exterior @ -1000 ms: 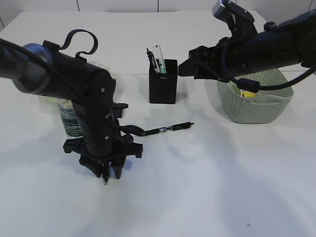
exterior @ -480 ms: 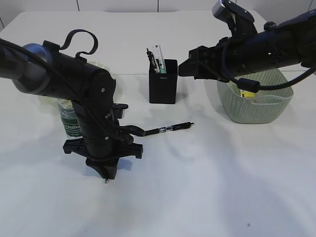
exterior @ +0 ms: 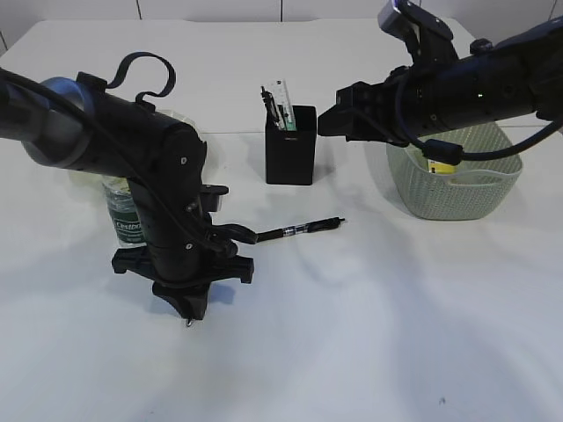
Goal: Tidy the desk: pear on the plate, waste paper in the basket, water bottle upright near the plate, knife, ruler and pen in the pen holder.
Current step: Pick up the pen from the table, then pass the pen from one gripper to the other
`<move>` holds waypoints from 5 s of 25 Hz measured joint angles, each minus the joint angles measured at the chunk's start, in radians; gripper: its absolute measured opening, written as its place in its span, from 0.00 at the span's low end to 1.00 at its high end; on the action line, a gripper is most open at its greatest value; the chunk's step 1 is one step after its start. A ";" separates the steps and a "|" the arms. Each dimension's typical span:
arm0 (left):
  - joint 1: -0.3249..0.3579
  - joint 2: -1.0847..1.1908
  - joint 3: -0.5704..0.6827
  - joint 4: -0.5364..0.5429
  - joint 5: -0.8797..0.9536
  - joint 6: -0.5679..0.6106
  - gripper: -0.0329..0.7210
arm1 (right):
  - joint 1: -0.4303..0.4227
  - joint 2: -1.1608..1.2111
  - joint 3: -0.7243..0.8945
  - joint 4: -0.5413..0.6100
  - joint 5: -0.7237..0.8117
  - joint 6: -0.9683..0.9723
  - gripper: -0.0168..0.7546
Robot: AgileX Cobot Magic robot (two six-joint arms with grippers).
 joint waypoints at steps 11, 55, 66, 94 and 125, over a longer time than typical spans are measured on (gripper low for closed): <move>0.000 -0.021 0.000 0.023 0.006 0.003 0.12 | 0.000 0.000 0.000 0.000 0.000 0.000 0.50; -0.205 -0.357 0.004 0.142 -0.142 0.003 0.12 | 0.000 -0.098 0.002 0.000 -0.128 0.135 0.50; -0.238 -0.357 0.004 0.098 -0.213 0.003 0.12 | 0.000 -0.098 0.002 0.000 -0.161 0.174 0.50; -0.242 -0.357 0.004 -0.036 -0.337 0.003 0.12 | 0.000 -0.098 0.002 0.000 -0.175 0.176 0.35; -0.244 -0.358 0.004 -0.036 -0.341 0.003 0.42 | 0.000 -0.102 0.003 -0.001 -0.186 0.184 0.12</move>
